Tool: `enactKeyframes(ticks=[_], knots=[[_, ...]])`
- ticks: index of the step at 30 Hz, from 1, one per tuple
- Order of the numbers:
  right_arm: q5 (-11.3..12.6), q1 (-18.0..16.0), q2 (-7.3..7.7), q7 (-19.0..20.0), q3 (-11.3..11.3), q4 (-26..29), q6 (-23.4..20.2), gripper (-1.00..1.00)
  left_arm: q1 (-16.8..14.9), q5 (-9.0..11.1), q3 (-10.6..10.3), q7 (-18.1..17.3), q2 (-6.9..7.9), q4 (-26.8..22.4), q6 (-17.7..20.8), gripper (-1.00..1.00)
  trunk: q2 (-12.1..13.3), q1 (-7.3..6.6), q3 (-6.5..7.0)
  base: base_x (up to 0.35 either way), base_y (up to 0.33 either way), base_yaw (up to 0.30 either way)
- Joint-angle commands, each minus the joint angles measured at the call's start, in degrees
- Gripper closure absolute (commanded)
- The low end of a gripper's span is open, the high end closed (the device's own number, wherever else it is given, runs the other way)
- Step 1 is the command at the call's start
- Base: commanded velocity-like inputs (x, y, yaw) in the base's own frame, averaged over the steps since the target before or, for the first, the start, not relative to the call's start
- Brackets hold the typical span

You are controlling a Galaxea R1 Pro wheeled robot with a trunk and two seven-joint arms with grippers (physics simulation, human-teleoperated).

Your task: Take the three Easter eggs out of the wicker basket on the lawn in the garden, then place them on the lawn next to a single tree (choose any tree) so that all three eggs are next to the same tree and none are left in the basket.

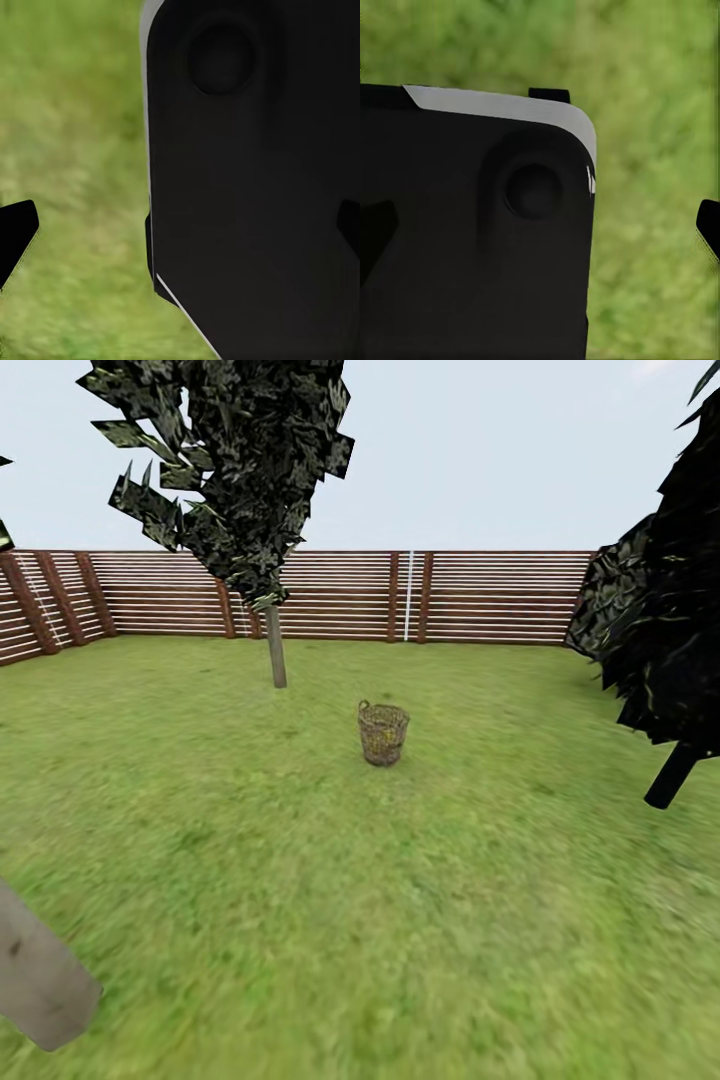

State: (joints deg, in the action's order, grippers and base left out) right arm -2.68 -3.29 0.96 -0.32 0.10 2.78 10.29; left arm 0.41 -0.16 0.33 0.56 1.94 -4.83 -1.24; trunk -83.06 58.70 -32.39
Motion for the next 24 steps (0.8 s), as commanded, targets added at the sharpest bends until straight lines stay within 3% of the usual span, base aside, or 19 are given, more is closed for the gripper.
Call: enactKeyframes(ticks=[1, 24], knots=[[-0.3, 0.0, 0.01, 0.0, 0.0, -0.1, 0.2, -1.0, 0.0, 0.0, 0.0, 0.1, 0.01, -0.1, -0.1, -1.0, 0.0, 0.03, -0.04, 0.315, 0.0, 0.0], [-0.6, 0.0, 0.03, 0.2, 0.2, -0.1, 0.0, -1.0, 0.0, 0.0, 0.1, 0.1, 0.01, -0.1, -0.1, -1.0, 0.0, 0.03, -0.04, 0.315, 0.0, 0.0]])
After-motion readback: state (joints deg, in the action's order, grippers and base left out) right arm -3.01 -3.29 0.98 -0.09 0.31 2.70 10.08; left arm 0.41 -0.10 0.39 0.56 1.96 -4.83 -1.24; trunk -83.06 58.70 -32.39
